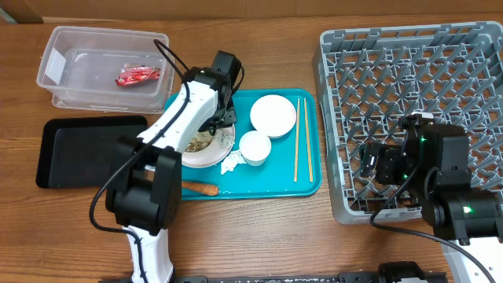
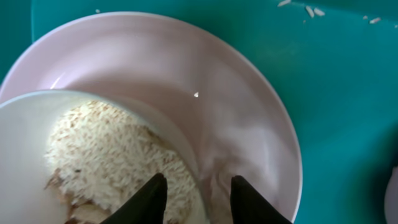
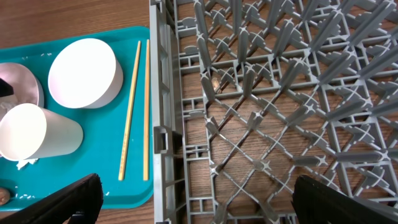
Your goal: Sort waste into correct bins and load items into the dishwasher
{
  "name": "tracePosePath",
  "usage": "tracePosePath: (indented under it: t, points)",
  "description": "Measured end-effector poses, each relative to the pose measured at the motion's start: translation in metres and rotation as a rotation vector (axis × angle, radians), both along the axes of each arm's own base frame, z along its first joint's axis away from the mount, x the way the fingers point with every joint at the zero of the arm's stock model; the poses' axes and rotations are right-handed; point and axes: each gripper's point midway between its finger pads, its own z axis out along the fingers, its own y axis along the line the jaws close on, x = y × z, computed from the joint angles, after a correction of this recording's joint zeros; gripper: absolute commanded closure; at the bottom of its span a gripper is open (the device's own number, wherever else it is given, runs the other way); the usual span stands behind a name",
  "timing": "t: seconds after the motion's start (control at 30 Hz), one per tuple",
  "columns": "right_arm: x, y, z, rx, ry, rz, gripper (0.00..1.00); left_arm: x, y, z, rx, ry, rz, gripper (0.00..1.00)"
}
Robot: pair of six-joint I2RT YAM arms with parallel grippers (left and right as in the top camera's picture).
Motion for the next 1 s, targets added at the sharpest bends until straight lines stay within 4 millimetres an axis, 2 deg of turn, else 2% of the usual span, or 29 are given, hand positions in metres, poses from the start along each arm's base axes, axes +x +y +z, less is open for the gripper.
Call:
tracePosePath:
  t: [0.07, 0.13, 0.17, 0.43, 0.47, 0.7, 0.83, 1.0]
  points:
    - [0.0, 0.0, 0.0, 0.0, 0.0, 0.0, 0.0, 0.003, -0.001, -0.002, -0.005, -0.01, 0.001, 0.75]
    - [0.0, 0.0, 0.0, 0.0, 0.0, 0.0, 0.0, 0.004, -0.002, -0.002, -0.007, -0.014, 0.001, 0.86]
    - [0.0, 0.0, 0.0, 0.0, 0.0, 0.0, 0.0, 0.004, -0.002, -0.002, -0.009, -0.014, 0.002, 0.87]
    - [0.0, 0.0, 0.0, 0.0, 0.001, 0.0, 0.0, -0.003, -0.004, -0.003, -0.022, 0.02, -0.002, 0.9]
    - [0.0, 0.0, 0.0, 0.0, 0.002, 0.0, 0.0, -0.004, -0.004, -0.004, -0.025, 0.024, -0.003, 0.96]
    - [0.0, 0.0, 0.0, 0.0, 0.002, 0.0, 0.0, -0.008, -0.004, -0.005, -0.024, 0.045, -0.003, 0.96]
    - [-0.001, 0.0, 0.0, 0.0, 0.003, 0.0, 0.0, -0.017, 0.004, 0.005, -0.01, 0.103, 0.01, 0.96]
    - [-0.001, 0.0, 0.0, 0.0, 0.003, 0.0, 0.0, -0.012, 0.025, 0.039, -0.024, 0.107, 0.067, 0.96]
